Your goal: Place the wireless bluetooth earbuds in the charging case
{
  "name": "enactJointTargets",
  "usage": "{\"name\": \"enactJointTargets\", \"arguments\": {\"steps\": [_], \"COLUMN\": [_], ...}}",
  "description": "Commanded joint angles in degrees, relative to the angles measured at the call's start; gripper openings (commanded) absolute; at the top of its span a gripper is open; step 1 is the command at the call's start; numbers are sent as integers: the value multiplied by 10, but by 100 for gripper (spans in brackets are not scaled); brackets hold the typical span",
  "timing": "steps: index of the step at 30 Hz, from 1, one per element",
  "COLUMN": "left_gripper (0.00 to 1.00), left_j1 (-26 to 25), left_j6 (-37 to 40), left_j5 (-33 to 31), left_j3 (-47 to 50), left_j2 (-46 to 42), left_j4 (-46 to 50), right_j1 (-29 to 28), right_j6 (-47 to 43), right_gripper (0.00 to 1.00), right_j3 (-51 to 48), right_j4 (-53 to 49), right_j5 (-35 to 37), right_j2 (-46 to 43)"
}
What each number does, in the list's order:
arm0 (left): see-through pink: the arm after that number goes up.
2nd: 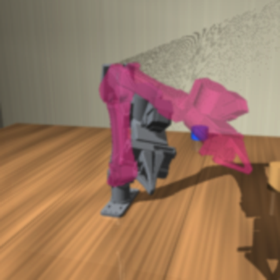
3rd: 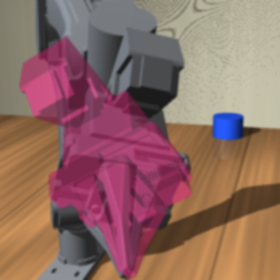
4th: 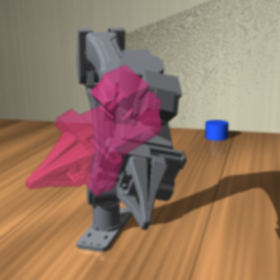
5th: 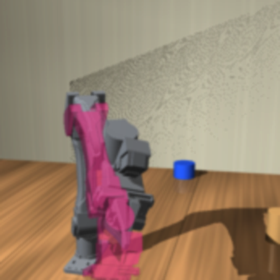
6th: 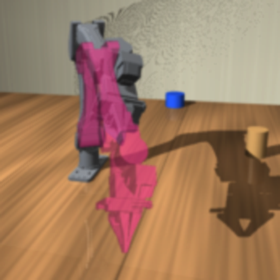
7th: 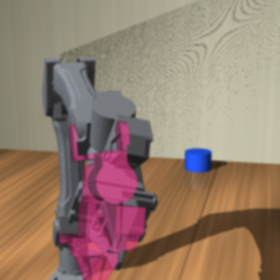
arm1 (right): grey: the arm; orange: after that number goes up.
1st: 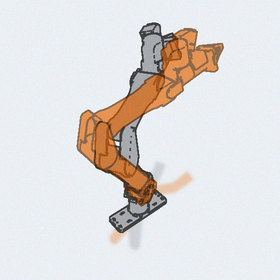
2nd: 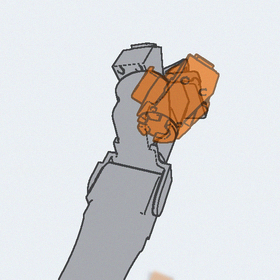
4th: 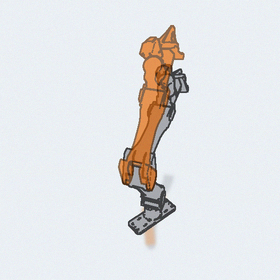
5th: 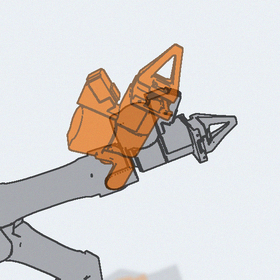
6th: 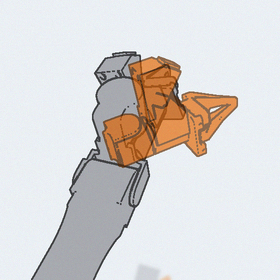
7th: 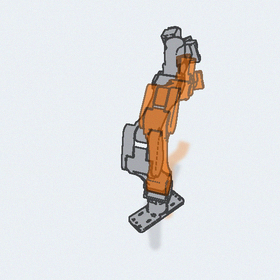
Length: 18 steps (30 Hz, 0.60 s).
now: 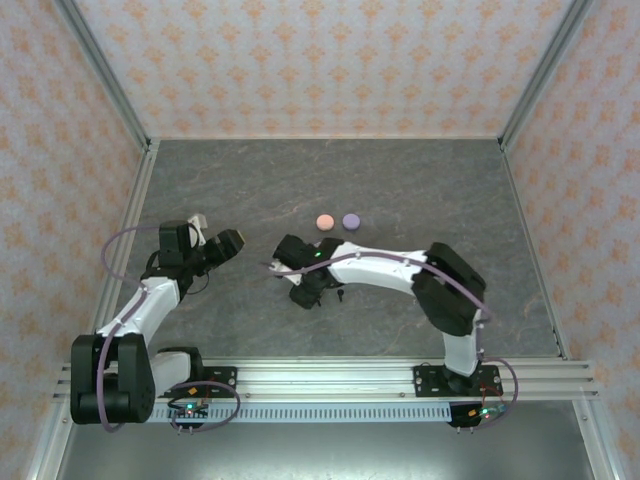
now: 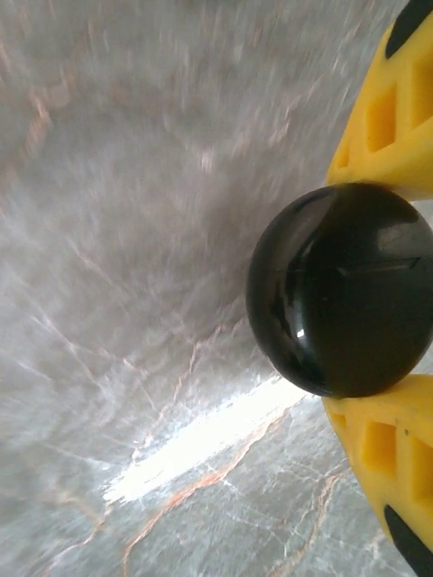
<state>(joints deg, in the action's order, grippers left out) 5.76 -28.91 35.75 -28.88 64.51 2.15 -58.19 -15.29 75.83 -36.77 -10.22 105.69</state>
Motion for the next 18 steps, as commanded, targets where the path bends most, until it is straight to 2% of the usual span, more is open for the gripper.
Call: {"name": "enactJointTargets", "arguments": {"steps": [1, 4, 10, 18], "left_gripper": [80, 80, 80, 81], "left_j1": [-3, -21, -96, -184], "left_j6": [9, 10, 24, -14], "left_j5": [69, 99, 108, 133], "left_j3": [-26, -39, -91, -131], "left_j2": [-34, -71, -132, -135], "left_j4": [31, 46, 83, 12], "right_j1": [31, 46, 49, 50], "right_j6": [-8, -35, -121, -199], "right_gripper": [40, 40, 40, 40], "right_j3": [-37, -81, -162, -209], "right_j4": [84, 142, 259, 340], "right_j5": [12, 18, 53, 62], "right_j2": [-106, -183, -298, -375]}}
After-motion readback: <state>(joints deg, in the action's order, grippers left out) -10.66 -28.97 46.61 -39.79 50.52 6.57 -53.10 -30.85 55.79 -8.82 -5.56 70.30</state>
